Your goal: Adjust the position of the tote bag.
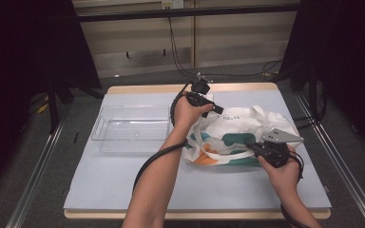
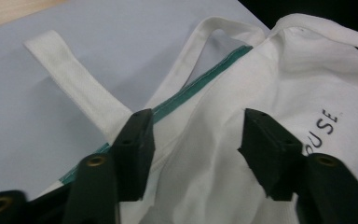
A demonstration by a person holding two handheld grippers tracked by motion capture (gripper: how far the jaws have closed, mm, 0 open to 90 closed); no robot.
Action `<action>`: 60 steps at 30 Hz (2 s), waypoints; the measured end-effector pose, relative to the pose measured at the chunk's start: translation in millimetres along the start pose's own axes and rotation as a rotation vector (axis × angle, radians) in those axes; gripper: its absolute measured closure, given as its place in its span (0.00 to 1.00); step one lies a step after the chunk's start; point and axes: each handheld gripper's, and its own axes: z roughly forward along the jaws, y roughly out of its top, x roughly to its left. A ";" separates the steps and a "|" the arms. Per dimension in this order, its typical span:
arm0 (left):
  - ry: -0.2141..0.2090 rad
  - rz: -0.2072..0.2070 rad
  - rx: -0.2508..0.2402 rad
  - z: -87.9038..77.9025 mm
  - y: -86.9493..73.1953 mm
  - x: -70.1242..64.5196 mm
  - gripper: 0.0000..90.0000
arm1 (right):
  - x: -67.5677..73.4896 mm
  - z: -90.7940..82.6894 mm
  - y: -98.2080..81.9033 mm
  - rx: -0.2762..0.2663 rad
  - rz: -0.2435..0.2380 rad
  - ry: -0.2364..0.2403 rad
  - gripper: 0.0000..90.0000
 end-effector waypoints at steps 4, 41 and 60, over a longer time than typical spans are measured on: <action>0.020 0.018 0.028 -2.4 -1.4 -4.1 0.72 | 0.8 1.3 -0.2 0.000 0.006 0.001 1.00; -0.082 0.195 -0.079 -53.8 -6.3 -52.2 0.98 | 17.7 19.4 13.1 -0.016 0.013 0.010 1.00; -0.053 0.213 -0.091 -54.5 -0.4 -49.1 0.99 | 20.4 22.4 11.5 -0.020 0.019 0.025 0.99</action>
